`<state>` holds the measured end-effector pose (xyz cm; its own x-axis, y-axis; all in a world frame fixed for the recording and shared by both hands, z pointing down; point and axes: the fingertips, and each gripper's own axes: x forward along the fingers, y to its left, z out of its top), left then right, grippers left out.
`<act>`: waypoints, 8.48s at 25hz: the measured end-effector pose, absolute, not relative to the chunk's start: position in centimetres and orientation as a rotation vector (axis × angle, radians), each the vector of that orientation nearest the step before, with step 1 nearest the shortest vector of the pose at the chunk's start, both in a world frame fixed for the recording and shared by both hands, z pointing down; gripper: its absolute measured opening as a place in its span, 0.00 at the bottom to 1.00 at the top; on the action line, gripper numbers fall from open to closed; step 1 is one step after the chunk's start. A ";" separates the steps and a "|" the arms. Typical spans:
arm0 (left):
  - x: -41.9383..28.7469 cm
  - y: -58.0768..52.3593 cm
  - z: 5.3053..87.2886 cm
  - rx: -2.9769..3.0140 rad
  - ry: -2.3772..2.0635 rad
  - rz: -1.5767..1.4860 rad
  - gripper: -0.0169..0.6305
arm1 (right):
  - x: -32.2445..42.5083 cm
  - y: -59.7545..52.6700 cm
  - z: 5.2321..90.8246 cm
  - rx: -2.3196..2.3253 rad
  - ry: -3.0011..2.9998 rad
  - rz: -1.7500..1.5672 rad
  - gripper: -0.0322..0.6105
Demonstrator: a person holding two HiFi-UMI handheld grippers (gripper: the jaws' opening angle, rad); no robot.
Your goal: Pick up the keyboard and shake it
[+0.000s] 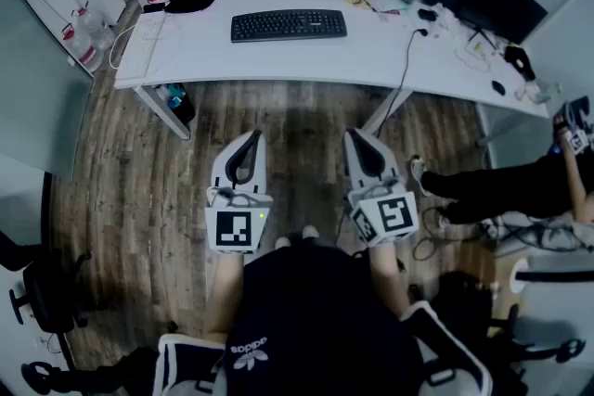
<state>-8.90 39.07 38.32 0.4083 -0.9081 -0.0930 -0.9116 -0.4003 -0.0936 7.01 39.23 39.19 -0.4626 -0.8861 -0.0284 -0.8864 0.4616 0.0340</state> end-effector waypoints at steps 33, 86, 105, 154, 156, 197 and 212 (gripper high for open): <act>-6.2 33.3 40.6 -2.626 1.671 0.045 0.03 | 10.2 33.2 41.7 -1.562 2.744 0.028 0.06; -9.3 -4.9 42.1 -2.744 1.581 -0.022 0.03 | 8.8 -1.8 43.1 -1.681 2.704 -0.045 0.06; -8.7 -10.7 44.8 -2.791 1.662 -0.047 0.03 | 10.1 -9.4 44.2 -1.663 2.780 -0.083 0.06; -16.7 -19.5 58.0 -2.810 2.051 -0.555 0.34 | 17.0 -21.6 53.9 -1.789 2.826 -0.502 0.24; -17.5 -19.8 59.6 -2.816 2.082 -0.616 0.34 | 17.2 -22.1 55.3 -1.807 2.834 -0.563 0.25; -21.0 -21.7 70.8 -2.995 2.342 -0.964 0.39 | 19.9 -25.3 69.1 -1.778 2.725 -1.468 0.36; -21.4 -21.6 70.5 -2.963 2.389 -0.741 0.39 | 18.6 -25.9 65.5 -1.767 2.786 -1.303 0.36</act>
